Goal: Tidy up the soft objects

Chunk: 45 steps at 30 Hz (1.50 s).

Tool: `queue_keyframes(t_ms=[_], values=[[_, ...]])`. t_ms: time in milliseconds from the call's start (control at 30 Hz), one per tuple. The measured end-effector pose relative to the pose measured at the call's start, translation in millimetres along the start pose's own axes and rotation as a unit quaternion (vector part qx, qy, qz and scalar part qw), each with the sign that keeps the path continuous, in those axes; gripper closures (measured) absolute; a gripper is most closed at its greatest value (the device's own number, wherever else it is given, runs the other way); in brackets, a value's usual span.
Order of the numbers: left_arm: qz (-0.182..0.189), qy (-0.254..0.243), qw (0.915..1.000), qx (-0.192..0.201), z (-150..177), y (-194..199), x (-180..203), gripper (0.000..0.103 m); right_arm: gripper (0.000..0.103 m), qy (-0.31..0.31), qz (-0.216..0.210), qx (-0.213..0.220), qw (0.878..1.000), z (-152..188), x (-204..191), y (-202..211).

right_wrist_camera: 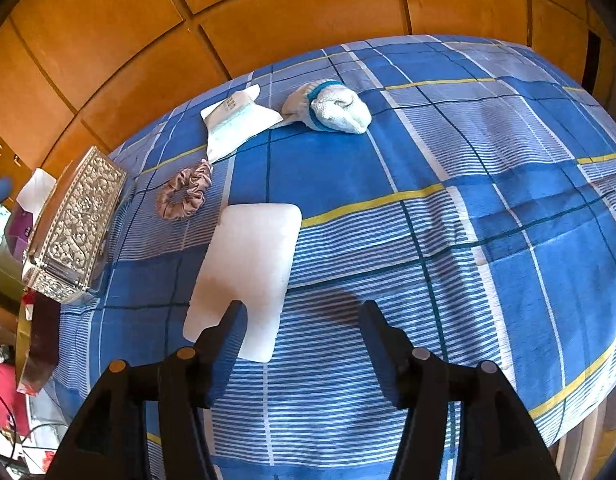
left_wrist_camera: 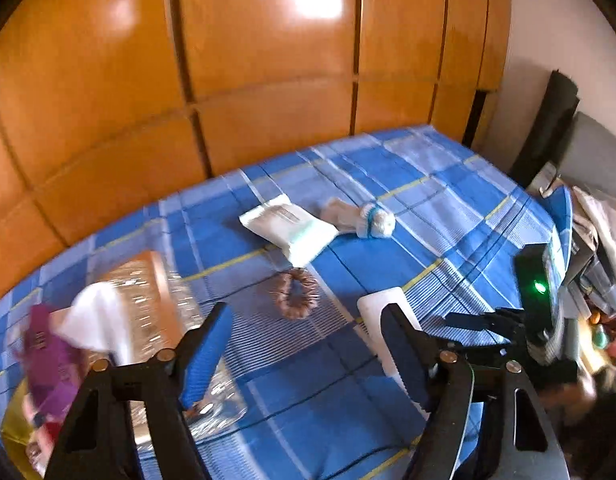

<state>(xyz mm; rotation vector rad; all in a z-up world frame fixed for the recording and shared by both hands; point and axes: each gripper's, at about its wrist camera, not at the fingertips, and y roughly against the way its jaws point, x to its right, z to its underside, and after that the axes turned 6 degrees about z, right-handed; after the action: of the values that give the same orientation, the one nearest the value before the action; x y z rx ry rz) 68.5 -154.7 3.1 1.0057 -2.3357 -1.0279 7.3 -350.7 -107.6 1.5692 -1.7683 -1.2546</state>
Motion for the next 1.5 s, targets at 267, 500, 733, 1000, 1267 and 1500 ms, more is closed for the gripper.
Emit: queue_keyframes(t_ms=[267, 500, 733, 1000, 1267, 1500], values=[[-0.028, -0.007, 0.9963, -0.080, -18, -90, -2, 0.033, 0.040, 0.004, 0.008, 0.008, 1.000, 1, -3, -2], [-0.049, 0.017, 0.9895, -0.135, -17, -138, -18, 0.045, 0.038, 0.001, 0.007, 0.011, 1.000, 2, -3, -3], [-0.042, 0.032, 0.9846, -0.167, -7, -174, -26, 0.066, 0.035, 0.000, 0.010, 0.017, 1.000, 3, -6, -4], [0.000, -0.006, 0.9916, -0.129, 23, -145, -3, 0.087, 0.035, -0.003, 0.007, 0.019, 1.000, 4, -5, -4], [-0.020, -0.004, 0.9968, -0.078, 55, -121, 4, 0.087, 0.035, -0.004, 0.014, 0.017, 1.000, 4, -7, -3], [-0.016, 0.018, 0.9977, -0.063, 65, -114, -2, 0.087, 0.035, -0.018, 0.025, 0.005, 1.000, -3, -9, -3]])
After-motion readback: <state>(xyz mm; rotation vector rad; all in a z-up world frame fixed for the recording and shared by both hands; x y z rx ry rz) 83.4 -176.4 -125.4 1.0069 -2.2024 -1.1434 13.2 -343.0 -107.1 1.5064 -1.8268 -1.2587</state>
